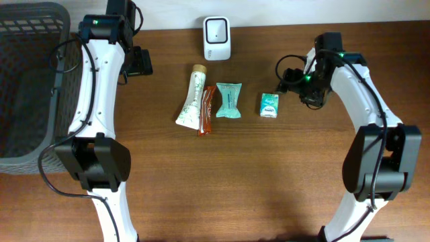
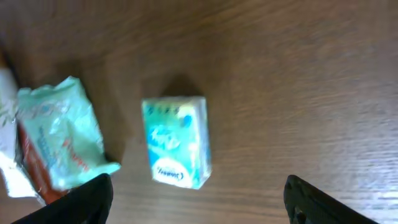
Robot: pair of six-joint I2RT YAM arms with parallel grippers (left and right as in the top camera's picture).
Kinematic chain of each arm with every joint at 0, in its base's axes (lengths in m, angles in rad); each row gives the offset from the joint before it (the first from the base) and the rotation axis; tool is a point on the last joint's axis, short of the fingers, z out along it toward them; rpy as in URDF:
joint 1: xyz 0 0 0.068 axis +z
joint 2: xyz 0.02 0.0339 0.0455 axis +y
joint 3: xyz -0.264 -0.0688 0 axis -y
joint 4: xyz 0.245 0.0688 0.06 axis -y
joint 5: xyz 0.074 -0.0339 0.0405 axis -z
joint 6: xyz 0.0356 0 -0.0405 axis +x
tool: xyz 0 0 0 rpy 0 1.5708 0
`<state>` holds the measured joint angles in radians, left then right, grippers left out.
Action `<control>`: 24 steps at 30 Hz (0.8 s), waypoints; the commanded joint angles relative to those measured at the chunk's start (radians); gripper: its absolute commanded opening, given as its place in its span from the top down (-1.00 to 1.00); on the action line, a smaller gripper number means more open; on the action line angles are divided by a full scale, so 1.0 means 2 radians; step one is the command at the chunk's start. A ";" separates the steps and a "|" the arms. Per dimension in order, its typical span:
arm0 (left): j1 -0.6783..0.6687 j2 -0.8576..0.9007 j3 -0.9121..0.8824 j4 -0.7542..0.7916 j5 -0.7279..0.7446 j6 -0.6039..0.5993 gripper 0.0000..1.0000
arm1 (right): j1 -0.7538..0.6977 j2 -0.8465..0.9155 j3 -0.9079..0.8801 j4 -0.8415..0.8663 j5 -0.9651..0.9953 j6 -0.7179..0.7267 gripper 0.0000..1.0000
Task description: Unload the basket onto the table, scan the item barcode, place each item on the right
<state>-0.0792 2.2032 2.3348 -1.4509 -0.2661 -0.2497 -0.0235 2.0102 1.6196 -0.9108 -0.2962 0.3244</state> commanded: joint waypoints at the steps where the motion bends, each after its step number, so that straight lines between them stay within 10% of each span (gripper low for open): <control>1: -0.001 0.003 0.001 0.001 0.000 0.004 -0.98 | 0.002 0.039 0.004 0.008 0.001 0.014 -0.60; 5: -0.001 0.003 0.001 0.001 0.000 0.004 -0.98 | 0.002 0.085 0.003 0.023 -0.070 0.010 -0.24; 11: -0.001 0.003 0.001 0.001 0.000 0.004 -0.98 | 0.026 0.121 0.003 0.036 -0.084 0.011 -0.20; 13: -0.001 0.003 0.001 0.001 0.000 0.004 -0.98 | 0.031 0.122 0.003 0.037 -0.080 0.013 0.14; 15: -0.001 0.003 0.001 0.001 0.000 0.004 -0.98 | 0.032 0.122 0.004 0.037 -0.089 0.016 0.92; 24: -0.001 0.003 0.001 0.001 0.000 0.004 -0.98 | 0.004 0.114 0.028 -0.059 -0.490 -0.216 0.92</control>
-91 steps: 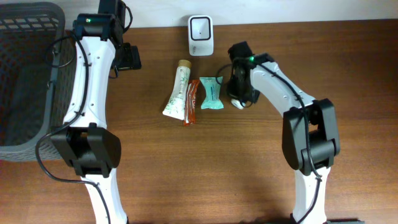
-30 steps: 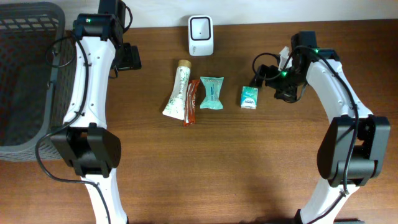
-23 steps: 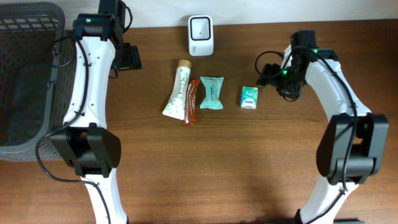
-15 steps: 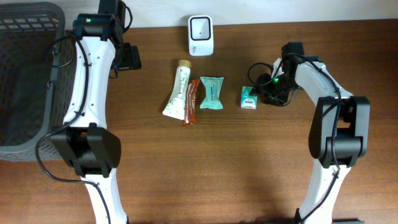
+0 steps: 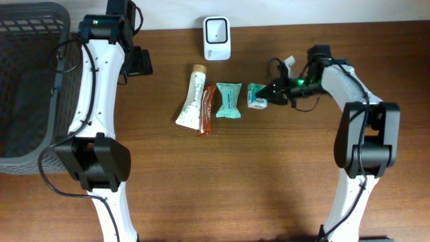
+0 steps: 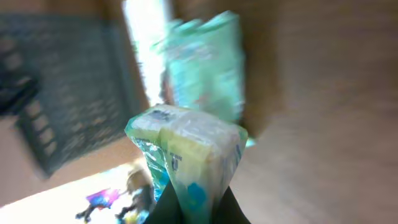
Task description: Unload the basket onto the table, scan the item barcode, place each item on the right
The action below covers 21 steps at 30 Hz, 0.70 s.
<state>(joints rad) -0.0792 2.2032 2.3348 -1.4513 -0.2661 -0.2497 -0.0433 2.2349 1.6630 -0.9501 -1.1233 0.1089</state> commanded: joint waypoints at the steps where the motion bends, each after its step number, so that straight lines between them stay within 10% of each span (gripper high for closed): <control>1: -0.001 0.003 0.001 0.001 0.000 0.004 -0.99 | 0.028 0.001 0.006 -0.065 -0.076 -0.143 0.92; 5: -0.001 0.003 0.001 0.001 0.000 0.004 -0.98 | 0.075 0.001 0.013 -0.049 -0.063 -0.099 0.92; 8: -0.001 0.003 0.001 0.001 0.000 0.004 -0.98 | 0.111 -0.002 0.109 -0.065 0.246 0.071 0.92; 12: -0.001 0.003 0.001 0.001 0.000 0.004 -0.98 | 0.164 -0.002 0.300 -0.079 0.585 0.067 0.92; 16: -0.001 0.003 0.001 0.001 0.000 0.004 -0.98 | 0.223 0.018 0.302 0.117 0.712 -0.219 0.92; 21: -0.001 0.003 0.001 0.001 0.000 0.004 -0.98 | 0.236 0.096 0.302 0.252 0.725 -0.243 0.92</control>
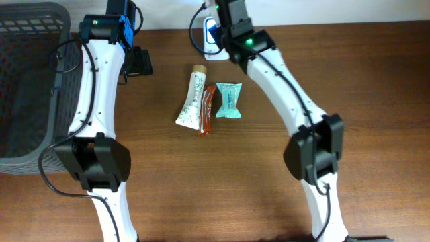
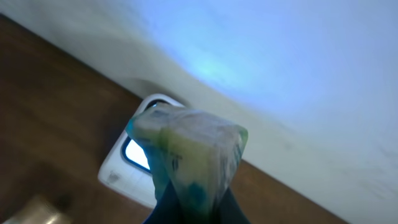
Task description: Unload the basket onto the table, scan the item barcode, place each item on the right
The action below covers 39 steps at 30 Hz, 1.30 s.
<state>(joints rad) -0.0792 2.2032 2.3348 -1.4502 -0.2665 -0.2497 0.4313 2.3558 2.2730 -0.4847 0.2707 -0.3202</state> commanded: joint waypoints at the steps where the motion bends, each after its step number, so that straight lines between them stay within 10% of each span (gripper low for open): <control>1: -0.001 0.003 0.001 0.000 0.000 0.004 -0.98 | 0.001 0.047 -0.003 0.043 0.026 -0.029 0.92; 9: -0.002 0.003 0.001 0.000 0.000 0.004 -0.98 | -0.065 0.009 0.009 -0.002 0.121 0.119 0.92; 19: -0.001 0.003 0.001 0.000 0.000 0.004 -0.98 | -0.392 0.004 0.007 -0.283 0.055 0.148 0.91; 20: -0.002 0.003 0.001 0.000 0.000 0.004 -0.98 | -0.414 0.004 0.007 -0.283 0.039 0.155 0.62; 21: -0.002 0.003 0.001 0.000 0.000 0.004 -0.98 | -0.441 0.006 0.007 -0.283 0.012 0.177 -0.97; 29: -0.001 0.003 0.001 0.000 0.000 0.004 -0.98 | -0.461 0.012 0.007 -0.318 -0.208 0.194 -0.97; 39: -0.001 0.003 0.001 0.000 0.000 0.004 -0.98 | -0.276 0.012 0.007 -0.445 -0.415 0.189 -0.97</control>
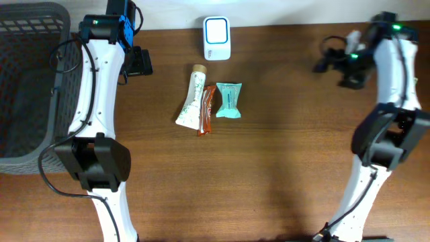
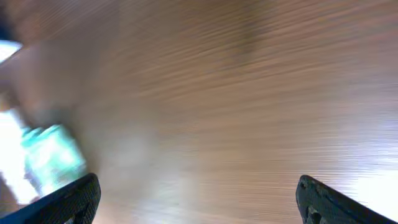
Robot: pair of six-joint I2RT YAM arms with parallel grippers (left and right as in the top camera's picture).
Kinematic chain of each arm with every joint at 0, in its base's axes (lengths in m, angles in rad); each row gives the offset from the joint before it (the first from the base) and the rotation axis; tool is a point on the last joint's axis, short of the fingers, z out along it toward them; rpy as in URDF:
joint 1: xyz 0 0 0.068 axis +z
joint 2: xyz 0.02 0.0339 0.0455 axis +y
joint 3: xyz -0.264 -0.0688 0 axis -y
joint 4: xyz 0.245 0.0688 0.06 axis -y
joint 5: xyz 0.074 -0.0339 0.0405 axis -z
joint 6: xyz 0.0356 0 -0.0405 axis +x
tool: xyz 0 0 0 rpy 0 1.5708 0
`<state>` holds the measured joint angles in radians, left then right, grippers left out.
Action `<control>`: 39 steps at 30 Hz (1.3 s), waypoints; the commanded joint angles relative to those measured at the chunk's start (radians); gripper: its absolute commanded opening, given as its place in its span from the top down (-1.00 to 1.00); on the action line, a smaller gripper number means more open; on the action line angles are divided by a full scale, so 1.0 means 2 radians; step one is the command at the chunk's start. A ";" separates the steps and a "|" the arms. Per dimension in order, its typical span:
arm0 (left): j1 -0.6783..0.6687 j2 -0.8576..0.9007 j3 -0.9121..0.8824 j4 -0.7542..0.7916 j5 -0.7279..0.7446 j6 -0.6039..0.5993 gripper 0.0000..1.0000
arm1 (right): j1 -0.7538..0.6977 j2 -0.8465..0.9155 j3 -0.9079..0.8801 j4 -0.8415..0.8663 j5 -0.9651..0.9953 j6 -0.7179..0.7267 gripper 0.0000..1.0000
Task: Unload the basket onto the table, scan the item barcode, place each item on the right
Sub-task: 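Grasp the green tissue pack with the right gripper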
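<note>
The white barcode scanner (image 1: 216,30) stands at the back middle of the wooden table. A white tube (image 1: 191,99), a red stick pack (image 1: 206,111) and a teal packet (image 1: 228,101) lie in a row in front of it. My right gripper (image 1: 322,64) is far off to the right, clear of them. In the blurred right wrist view this gripper (image 2: 199,205) is open with only bare wood between its fingers, and the teal packet (image 2: 53,158) is a smear at the left. The small green-and-white pack is not in view. My left gripper (image 1: 140,62) hangs at the back left; its jaws cannot be made out.
A dark mesh basket (image 1: 30,81) fills the left edge of the overhead view. The table's back edge (image 1: 282,25) runs just behind the scanner. The right arm's cables (image 1: 336,47) hang near its wrist.
My right gripper was at the scanner, shut on the small green-and-white pack. Now it is at the far right, open and holding nothing, and the pack is no longer visible. The left arm has not moved.
The small pack first lay right of the teal packet with my right gripper open beside it. Then that gripper was shut on it, lifted near the packet. Then it held the pack at the scanner. Now it is open at the far right without the pack.
</note>
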<state>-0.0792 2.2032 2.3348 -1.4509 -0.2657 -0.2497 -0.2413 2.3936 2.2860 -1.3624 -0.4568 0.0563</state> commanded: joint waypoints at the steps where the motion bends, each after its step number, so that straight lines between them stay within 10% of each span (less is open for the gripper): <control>1: -0.002 0.003 0.001 0.001 0.000 0.004 -0.98 | 0.098 -0.006 0.001 -0.004 -0.038 0.001 -0.97; 10: -0.002 0.003 0.001 0.001 0.000 0.004 -0.98 | 0.322 0.003 0.001 0.034 0.194 0.162 -0.80; 30: -0.002 0.003 0.001 0.001 0.000 0.004 -0.98 | 0.349 0.073 0.001 0.074 0.218 0.162 -0.23; 39: -0.002 0.003 0.001 0.001 0.000 0.004 -0.98 | 0.317 0.057 0.043 0.009 0.098 0.163 0.89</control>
<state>-0.0792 2.2032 2.3348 -1.4509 -0.2661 -0.2497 0.4393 2.5534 2.2940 -1.2819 -0.0929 0.3828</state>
